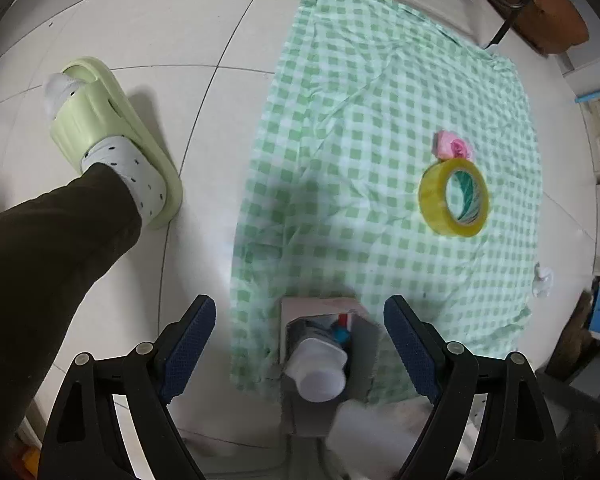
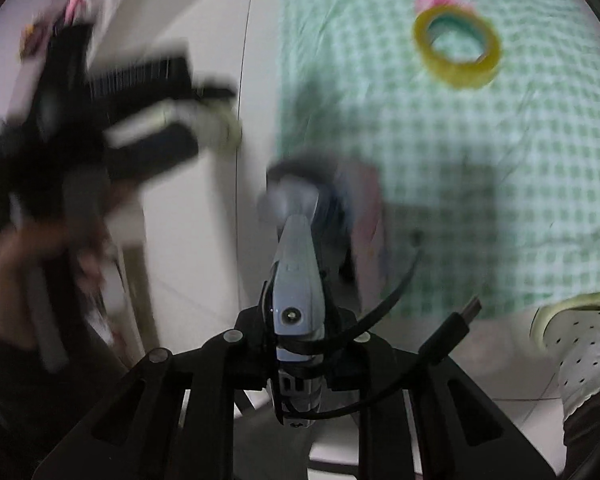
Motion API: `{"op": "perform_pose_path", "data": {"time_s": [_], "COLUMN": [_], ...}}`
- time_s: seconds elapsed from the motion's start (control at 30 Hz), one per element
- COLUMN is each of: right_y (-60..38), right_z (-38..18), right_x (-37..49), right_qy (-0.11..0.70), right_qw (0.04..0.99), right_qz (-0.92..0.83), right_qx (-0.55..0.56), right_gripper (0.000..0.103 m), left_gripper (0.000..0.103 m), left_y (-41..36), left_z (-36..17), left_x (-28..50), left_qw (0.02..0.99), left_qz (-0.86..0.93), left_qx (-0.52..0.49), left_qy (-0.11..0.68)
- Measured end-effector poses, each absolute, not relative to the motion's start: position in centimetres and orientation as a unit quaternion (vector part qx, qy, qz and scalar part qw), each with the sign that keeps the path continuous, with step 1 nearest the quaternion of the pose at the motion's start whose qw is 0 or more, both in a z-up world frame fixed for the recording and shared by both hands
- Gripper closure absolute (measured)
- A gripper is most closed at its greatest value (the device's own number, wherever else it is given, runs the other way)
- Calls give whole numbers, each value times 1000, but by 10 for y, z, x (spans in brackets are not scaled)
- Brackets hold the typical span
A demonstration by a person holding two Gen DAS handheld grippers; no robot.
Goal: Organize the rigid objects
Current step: 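Carry the charger over the box and open the right gripper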
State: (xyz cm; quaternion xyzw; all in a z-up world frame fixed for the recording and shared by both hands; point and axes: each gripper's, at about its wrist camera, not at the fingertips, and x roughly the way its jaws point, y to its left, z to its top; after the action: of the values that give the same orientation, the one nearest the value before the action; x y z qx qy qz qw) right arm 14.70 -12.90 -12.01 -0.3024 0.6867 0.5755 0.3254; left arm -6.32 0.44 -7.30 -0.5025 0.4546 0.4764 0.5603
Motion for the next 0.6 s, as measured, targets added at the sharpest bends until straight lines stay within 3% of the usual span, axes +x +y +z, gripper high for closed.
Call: {"op": "perform_pose_path", "data": {"time_s": [0.37,0.53,0.6], "right_y": [-119,-112,-108], "right_z": [-149,-149,-145], "right_x": [79,80,89], "right_qy": [607,642,658], "right_qw": [294,280,283], "right_qz": [589,586,584], "right_qx": [-445,-407,-381], "right_gripper": [82,80,66], "left_gripper": [17,17,17], "left_y": [7,6,6], "left_z": [-78,-80,-81], "left_x": [-80,-78,-75], "left_qw": [548,550,551], "left_qz": [475,473,471], "left_qx": [-522,-521,-519], "left_qy": [449,450,453]}}
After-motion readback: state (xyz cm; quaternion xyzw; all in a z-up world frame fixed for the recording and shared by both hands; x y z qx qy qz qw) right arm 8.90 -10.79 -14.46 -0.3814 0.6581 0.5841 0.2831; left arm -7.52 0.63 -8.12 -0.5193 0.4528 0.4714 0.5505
